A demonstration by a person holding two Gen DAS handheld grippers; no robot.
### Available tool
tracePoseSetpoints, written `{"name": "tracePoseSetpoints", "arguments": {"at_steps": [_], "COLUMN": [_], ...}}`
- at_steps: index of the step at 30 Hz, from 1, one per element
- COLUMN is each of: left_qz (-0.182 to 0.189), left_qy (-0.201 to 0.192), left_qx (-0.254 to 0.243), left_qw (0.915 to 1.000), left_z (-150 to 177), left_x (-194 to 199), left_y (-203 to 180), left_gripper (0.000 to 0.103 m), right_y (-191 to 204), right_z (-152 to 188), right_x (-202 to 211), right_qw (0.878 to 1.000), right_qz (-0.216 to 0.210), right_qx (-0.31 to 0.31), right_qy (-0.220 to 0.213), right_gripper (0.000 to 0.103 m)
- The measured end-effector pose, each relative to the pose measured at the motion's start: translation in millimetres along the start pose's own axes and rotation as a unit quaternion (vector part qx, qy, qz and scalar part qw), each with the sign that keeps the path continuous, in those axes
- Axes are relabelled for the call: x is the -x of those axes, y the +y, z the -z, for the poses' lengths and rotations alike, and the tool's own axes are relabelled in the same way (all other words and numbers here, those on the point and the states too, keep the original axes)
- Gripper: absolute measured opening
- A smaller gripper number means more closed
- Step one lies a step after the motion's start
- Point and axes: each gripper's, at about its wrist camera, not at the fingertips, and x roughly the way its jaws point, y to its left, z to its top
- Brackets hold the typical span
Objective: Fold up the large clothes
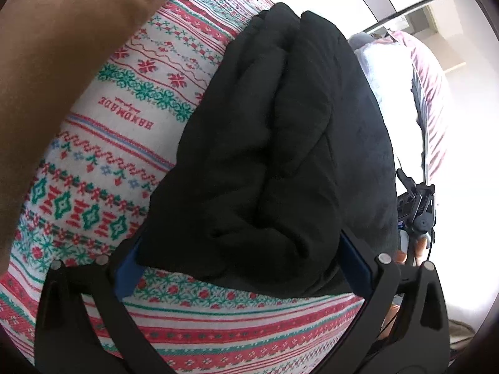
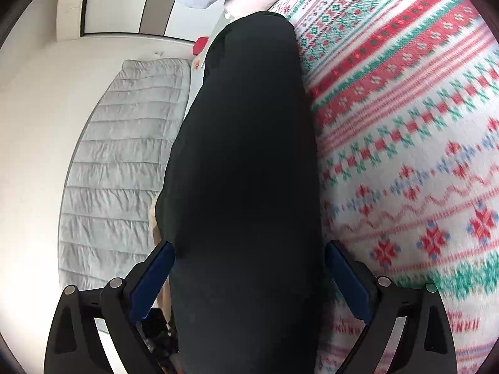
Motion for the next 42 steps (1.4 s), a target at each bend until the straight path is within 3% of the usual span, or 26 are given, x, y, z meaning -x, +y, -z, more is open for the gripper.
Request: {"name": "tracePoseSetpoints", "arguments": {"at_steps": [2,4,7,9,13,17,23,28,33,38,42], "left_qz": [-0.002,-0.001,-0.001,0.0,-0.018,-0.003,0.034,0.077,0.078,0.024,-0.028], "left_qy": [-0.008,-0.019,-0.03,-0.038,-0.068,-0.089,-0.139,-0.189,-0.255,-0.328,-0.344], "left_qx": [0.002,-0.002,-0.007,-0.014,-0.048,-0.048,-0.077,-0.09,-0.109,-0.124,-0.102], "left_qw": [1.0,0.9998,0.9995,0.9992,0.9964,0.9948,0.9867,0.9748,0.9575,0.9364,0.9328], "left_z": [-0.3,-0.4,-1.4,-0.9,0.8,-1.4,-7.3,-12.4,-17.0,-24.5,-33.2], "left_x": [1.5,3.4,5.1,8.5,14.5,24.9,62.8,121.6,208.8,312.2,339.1], "left_y": [-0.7,-3.4,-5.5,-7.3,-26.4,-30.9,-48.7,-58.1,-49.1,-16.6,34.3], "left_gripper": [0.099,0.088,0.075,0.069,0.054,0.047,0.044,0.043,0.043,0.044,0.045], "right_y": [5.5,16.0,31.2,32.1,42.7,71.7,129.0,198.3,288.2,354.5,366.8], "right_z": [-5.6,-9.1,-4.2,-3.0,1.7,3.1,10.9,22.1,49.5,76.7,97.5], "right_x": [-9.1,-24.4,-33.1,-28.0,-16.9,-6.1,12.2,28.8,21.6,-33.5,-111.0], "right_qw": [1.0,0.999,0.991,0.99,0.984,0.975,0.959,0.947,0.932,0.925,0.929], "right_qz": [0.01,0.03,0.081,0.082,0.098,0.113,0.121,0.102,0.043,-0.047,-0.09], "right_qx": [0.014,0.044,0.102,0.112,0.151,0.191,0.246,0.292,0.347,0.368,0.357], "right_qy": [-0.001,0.002,0.002,0.002,-0.005,-0.027,-0.065,-0.085,-0.1,-0.082,-0.046], "right_gripper": [0.098,0.098,0.086,0.069,0.053,0.045,0.043,0.043,0.043,0.043,0.044]}}
